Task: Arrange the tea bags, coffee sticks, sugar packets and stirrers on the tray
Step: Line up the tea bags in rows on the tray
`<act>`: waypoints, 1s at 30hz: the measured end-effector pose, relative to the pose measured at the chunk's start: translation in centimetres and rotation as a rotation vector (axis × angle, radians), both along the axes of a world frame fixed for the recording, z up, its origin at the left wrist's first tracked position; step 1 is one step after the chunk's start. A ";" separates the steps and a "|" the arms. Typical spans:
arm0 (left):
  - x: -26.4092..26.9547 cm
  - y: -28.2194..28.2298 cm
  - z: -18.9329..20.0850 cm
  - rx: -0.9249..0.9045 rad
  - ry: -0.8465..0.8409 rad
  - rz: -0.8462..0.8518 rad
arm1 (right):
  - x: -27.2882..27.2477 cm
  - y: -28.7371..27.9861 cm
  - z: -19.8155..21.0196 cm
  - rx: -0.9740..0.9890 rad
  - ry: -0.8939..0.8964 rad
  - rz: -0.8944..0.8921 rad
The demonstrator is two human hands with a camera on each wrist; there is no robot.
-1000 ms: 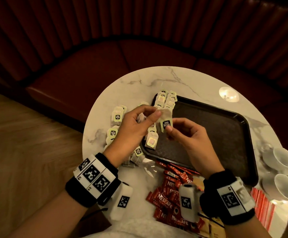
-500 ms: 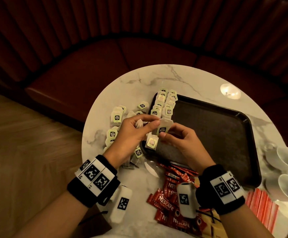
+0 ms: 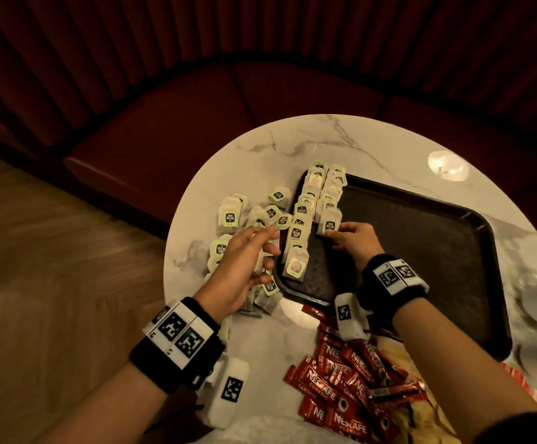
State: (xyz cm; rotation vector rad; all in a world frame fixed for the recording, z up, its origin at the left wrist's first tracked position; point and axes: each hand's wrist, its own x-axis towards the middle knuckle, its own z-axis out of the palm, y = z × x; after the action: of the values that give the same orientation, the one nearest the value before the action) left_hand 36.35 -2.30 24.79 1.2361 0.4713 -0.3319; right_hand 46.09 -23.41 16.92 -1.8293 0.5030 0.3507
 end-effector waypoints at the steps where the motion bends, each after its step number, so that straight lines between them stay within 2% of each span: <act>1: 0.0 0.1 -0.1 0.004 -0.004 0.008 | 0.2 0.2 -0.3 0.006 0.013 -0.006; 5: 0.0 0.3 -0.2 0.015 -0.006 0.042 | 0.7 0.5 0.0 -0.009 0.008 -0.018; 9: 0.0 0.4 -0.2 0.022 -0.025 0.057 | 0.5 0.4 0.7 -0.116 -0.067 0.002; 16: 0.1 0.0 0.3 0.002 -0.061 0.048 | 0.3 0.2 0.9 -0.236 -0.082 0.051; 21: 0.5 -0.2 1.0 -0.119 -0.087 0.095 | -1.3 0.2 3.6 -0.126 -0.173 0.046; 25: 0.9 -0.6 1.5 -0.259 -0.090 0.132 | -5.3 2.2 8.4 0.124 -0.268 0.152; 30: 0.9 -1.2 1.9 -0.376 -0.059 0.164 | -9.5 4.2 10.7 0.124 -0.423 0.497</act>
State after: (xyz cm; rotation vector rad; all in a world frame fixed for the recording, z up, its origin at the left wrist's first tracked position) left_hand 37.27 -3.48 26.74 0.8335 0.4334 -0.2305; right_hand 36.61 -19.20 27.67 -1.8247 -0.2671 0.3056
